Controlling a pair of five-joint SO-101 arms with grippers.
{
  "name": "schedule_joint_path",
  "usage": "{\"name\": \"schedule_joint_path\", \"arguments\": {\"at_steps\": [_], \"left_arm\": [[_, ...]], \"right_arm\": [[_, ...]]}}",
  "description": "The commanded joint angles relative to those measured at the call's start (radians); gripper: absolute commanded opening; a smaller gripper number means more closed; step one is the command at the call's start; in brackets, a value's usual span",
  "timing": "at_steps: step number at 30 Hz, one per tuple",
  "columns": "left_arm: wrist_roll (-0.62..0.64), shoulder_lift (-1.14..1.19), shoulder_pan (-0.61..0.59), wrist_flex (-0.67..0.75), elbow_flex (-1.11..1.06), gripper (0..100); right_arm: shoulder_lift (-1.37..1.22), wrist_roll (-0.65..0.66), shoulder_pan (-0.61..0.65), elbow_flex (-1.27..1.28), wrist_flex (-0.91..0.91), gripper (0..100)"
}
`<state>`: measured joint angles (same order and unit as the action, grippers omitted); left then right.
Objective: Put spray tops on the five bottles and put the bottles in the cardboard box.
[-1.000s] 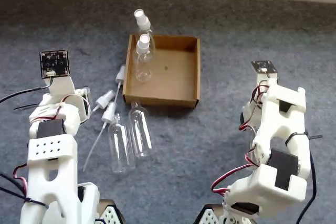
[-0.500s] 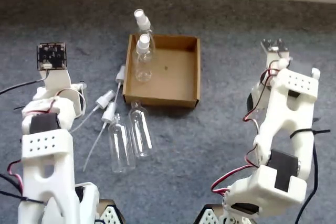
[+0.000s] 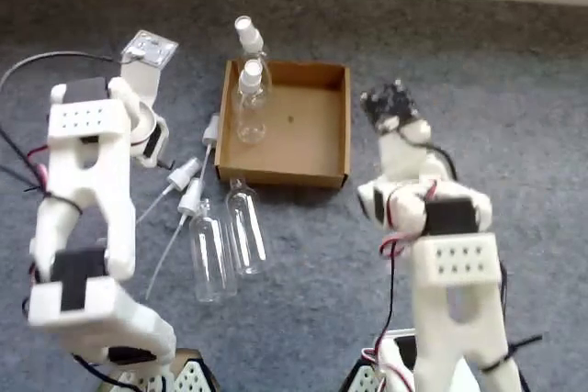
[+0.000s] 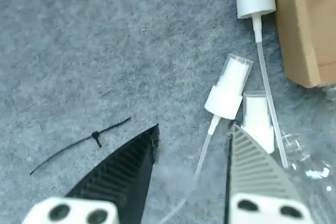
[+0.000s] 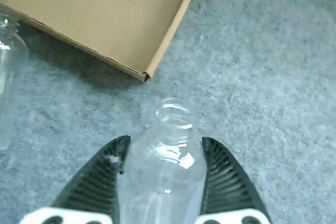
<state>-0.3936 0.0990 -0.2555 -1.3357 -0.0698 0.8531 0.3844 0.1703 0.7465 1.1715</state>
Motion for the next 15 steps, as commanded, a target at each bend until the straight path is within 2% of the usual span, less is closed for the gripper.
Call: {"name": "schedule_joint_path", "arguments": {"at_steps": [1,7,13,15], "left_arm": [[-0.048,0.179,0.05,-0.018,0.211,21],[-0.068,0.338,0.091,-0.018,0.286,21],[-0.069,0.404,0.09,-0.018,0.289,21],[-0.069,0.426,0.088,-0.018,0.289,18]], "right_arm": [[0.222,-0.011,0.073,0.12,-0.059,0.5],[0.415,-0.011,0.137,0.251,-0.056,0.5],[0.423,-0.011,0.139,0.278,-0.056,0.5],[0.426,-0.011,0.139,0.278,-0.058,0.5]]}}
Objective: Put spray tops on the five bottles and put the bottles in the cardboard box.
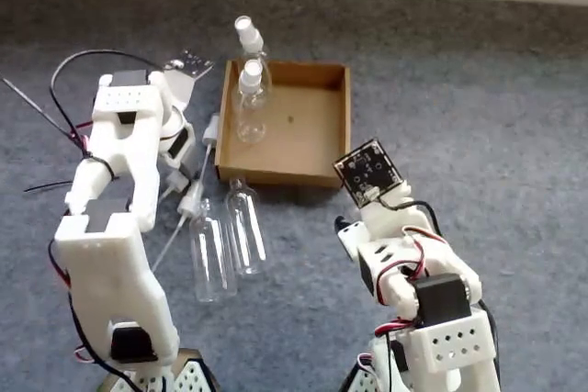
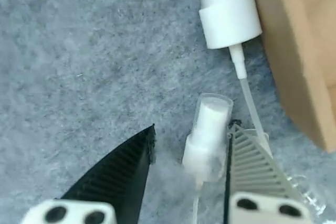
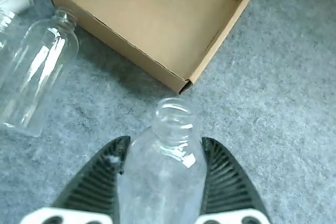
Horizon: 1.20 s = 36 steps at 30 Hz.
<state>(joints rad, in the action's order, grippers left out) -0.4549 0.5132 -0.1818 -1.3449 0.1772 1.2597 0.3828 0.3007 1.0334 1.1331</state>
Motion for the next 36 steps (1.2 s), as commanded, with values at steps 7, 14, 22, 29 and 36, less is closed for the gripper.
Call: {"name": "schedule_joint_path", "arguments": {"at_steps": [7,14,22,29,36], "left_arm": [[-0.008,0.051,-0.012,0.02,0.044,4],[0.038,-0.104,-0.125,-0.015,0.199,1],[0.178,-0.432,-0.147,-0.232,0.389,0],[0.387,-0.788,0.021,-0.302,0.401,0],[0.499,-0.984,0.343,-0.196,0.39,0]], "right_arm": [[0.022,-0.005,0.008,-0.008,-0.019,0.5],[0.024,-0.003,0.008,-0.007,-0.019,0.5],[0.024,-0.011,0.085,0.019,-0.312,0.5],[0.099,-0.152,0.306,0.257,-0.651,0.4],[0.354,-0.212,0.312,0.406,-0.708,0.4]]}}
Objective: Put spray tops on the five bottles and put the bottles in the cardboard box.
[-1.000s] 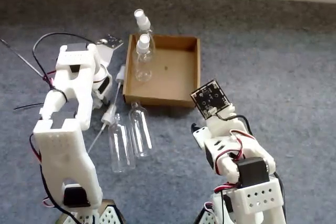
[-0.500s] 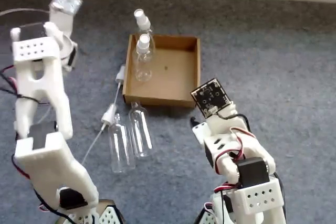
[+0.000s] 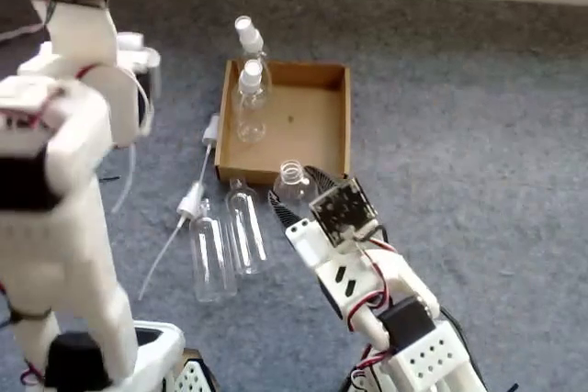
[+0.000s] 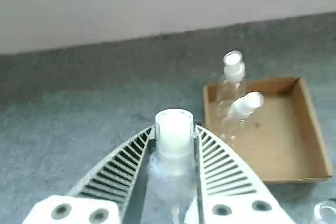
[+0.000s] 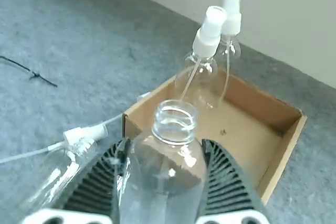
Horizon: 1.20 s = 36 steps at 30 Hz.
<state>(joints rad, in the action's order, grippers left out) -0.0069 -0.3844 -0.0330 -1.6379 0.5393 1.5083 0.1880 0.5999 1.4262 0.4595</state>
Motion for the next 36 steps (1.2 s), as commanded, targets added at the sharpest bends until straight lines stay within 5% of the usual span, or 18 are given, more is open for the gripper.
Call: {"name": "schedule_joint_path", "arguments": {"at_steps": [1,8,15,36], "left_arm": [[0.057,-0.087,0.242,0.147,0.012,0],[0.051,-0.093,0.55,0.563,-0.237,0],[0.055,-0.087,0.598,0.832,-0.46,0],[0.057,-0.248,0.599,0.875,-0.679,0]], "right_arm": [[0.134,-0.017,0.013,0.028,-0.035,0.4],[0.252,-0.017,0.013,0.153,-0.033,0.4],[0.265,-0.018,0.007,0.165,-0.033,0.4],[0.257,-0.058,0.005,0.165,-0.033,0.4]]}}
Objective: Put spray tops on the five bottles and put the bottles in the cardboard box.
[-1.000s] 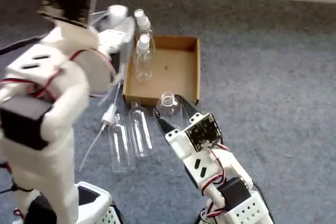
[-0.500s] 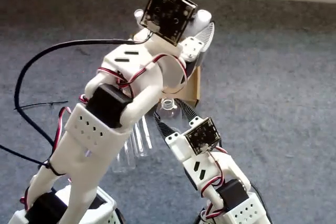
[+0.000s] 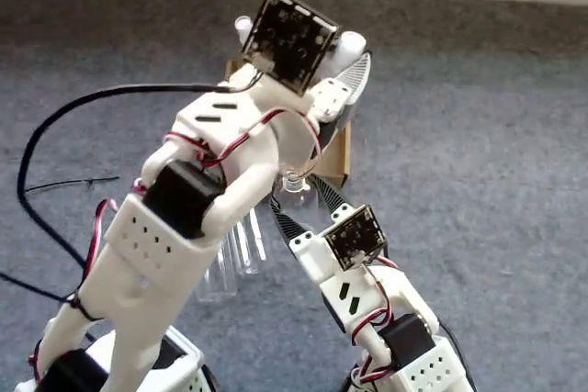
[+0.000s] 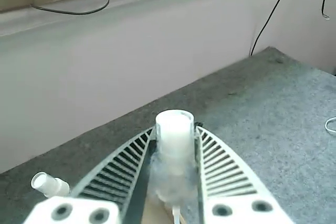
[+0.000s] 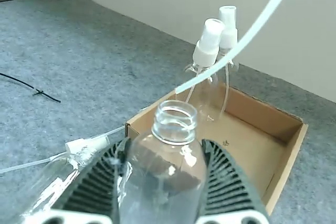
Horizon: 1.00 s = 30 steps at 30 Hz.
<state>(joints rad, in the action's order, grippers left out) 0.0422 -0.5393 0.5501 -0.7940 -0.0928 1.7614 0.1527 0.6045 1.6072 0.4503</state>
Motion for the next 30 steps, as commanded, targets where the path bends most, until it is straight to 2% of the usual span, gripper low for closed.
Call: {"name": "schedule_joint_path", "arguments": {"at_steps": [1,5,9,17,24,30], "left_arm": [[0.008,-0.108,0.016,0.031,-0.068,0],[0.012,-0.145,0.016,0.034,-0.102,0],[0.098,-0.148,0.016,0.097,-0.102,0],[0.106,-0.145,0.01,0.11,-0.114,0],[0.101,-0.153,0.005,0.11,-0.246,0],[0.101,-0.188,-0.07,0.11,-0.363,0]], "right_arm": [[0.004,-0.023,0.001,-0.018,-0.024,0.4],[0.004,-0.023,0.001,-0.018,-0.024,0.4],[0.004,-0.023,0.001,-0.018,-0.024,0.4],[0.007,-0.023,0.001,-0.016,-0.024,0.4],[0.012,-0.025,-0.042,-0.018,-0.024,0.4],[0.012,-0.06,-0.074,-0.018,-0.024,0.4]]}}
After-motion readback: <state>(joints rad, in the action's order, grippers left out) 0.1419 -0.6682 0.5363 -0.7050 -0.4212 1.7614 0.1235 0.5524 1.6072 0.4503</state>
